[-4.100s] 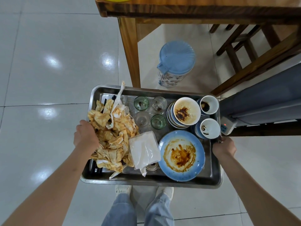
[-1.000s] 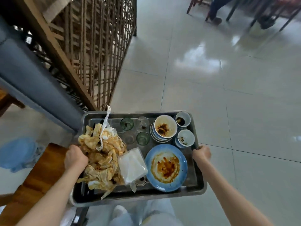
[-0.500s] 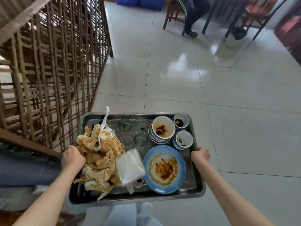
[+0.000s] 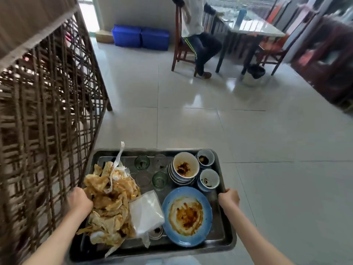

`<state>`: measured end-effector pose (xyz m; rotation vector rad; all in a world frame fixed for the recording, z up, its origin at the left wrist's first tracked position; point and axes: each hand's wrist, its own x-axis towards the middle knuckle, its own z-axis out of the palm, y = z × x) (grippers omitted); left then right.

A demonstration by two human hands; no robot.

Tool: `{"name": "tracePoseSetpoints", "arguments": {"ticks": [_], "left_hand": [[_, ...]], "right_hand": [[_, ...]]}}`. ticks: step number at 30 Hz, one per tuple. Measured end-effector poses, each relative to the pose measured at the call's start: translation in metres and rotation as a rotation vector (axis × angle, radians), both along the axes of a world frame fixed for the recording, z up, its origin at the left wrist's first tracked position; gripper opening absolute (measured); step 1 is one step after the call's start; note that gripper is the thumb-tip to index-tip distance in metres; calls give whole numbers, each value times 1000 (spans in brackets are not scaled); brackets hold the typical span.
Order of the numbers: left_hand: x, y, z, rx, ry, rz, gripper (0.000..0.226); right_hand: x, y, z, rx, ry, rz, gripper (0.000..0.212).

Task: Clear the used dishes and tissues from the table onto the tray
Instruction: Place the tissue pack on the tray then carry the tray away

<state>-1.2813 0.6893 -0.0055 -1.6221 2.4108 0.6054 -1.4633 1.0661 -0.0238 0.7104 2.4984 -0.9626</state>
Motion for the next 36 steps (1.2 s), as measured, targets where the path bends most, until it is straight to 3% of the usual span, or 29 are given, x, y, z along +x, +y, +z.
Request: {"name": "tracePoseSetpoints", "arguments": {"ticks": [7,22,36], "left_hand": [[-159,-74,12,-16,18,-24,34],[-498,-216,14,-39,115,136,28],[-826,-416,15,-35,83,143,31]], "right_hand": [[-151,-70,4,13,25,-4,13],[-531,-228,6,56,31,93,17],[-875,-443,7,14,48,90,18]]}}
